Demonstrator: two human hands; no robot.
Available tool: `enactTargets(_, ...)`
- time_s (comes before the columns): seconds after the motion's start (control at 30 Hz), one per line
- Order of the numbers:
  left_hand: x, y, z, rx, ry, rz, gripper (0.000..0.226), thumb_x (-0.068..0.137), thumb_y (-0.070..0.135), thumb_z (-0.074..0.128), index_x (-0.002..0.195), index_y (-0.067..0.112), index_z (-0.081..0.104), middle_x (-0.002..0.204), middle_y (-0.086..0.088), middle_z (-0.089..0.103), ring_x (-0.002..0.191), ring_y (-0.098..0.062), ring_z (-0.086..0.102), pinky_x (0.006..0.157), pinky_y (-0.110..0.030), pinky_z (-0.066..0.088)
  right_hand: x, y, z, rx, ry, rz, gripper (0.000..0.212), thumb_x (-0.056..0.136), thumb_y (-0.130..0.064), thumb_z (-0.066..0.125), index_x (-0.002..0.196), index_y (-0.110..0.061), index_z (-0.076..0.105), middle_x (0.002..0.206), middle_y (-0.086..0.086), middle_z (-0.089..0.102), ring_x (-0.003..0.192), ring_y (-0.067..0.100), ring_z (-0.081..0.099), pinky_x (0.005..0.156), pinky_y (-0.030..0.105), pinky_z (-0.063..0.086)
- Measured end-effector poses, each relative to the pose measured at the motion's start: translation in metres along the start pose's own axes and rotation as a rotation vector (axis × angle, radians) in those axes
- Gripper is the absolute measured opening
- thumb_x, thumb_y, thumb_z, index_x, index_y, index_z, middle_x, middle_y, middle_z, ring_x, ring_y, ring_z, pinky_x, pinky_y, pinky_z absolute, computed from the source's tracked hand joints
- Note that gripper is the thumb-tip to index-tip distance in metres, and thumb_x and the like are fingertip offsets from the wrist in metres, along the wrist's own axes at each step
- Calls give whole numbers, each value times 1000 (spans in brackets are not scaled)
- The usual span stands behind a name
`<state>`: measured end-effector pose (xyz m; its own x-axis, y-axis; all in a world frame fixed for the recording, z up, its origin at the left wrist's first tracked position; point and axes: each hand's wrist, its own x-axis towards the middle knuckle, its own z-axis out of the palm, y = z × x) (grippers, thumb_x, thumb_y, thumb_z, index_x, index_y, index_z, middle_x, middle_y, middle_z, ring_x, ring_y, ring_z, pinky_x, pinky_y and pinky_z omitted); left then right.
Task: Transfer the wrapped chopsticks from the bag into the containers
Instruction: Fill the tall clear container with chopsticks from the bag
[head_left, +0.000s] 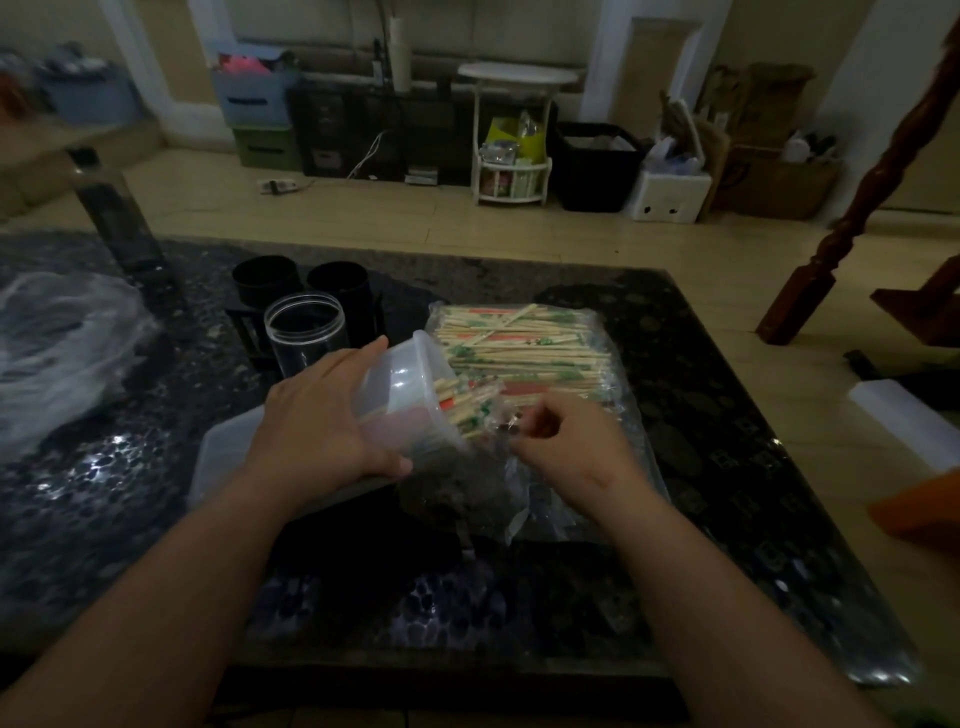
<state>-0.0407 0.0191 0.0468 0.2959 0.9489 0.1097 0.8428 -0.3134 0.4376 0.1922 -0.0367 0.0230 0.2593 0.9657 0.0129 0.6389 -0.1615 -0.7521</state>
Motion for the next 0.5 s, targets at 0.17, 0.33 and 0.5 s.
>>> enactTargets(0.17, 1, -1, 1, -4, -5, -5, 127, 46, 47, 93, 151, 38, 23, 153, 2, 32, 139, -20, 32, 111, -42, 26, -2, 21, 13, -533, -308, 180, 28, 83, -43, 60, 81, -15, 63, 83, 6, 63, 81, 26, 62, 69, 28, 47)
enactTargets(0.33, 1, -1, 0, -12, 0, -6, 127, 45, 47, 93, 151, 37, 24, 151, 3, 34, 137, -20, 33, 110, -41, 27, -1, 38, 29, -575, -399, 308, 55, 87, -61, 51, 108, -13, 67, 114, 11, 66, 105, 27, 63, 89, 34, 50)
enactTargets(0.5, 2, -2, 0, -25, 7, -4, 129, 41, 51, 91, 151, 37, 25, 151, 3, 35, 137, -19, 33, 110, -40, 26, -3, 39, 44, -466, -413, 414, 59, 88, -62, 50, 123, -15, 62, 127, 10, 62, 113, 28, 60, 93, 35, 48)
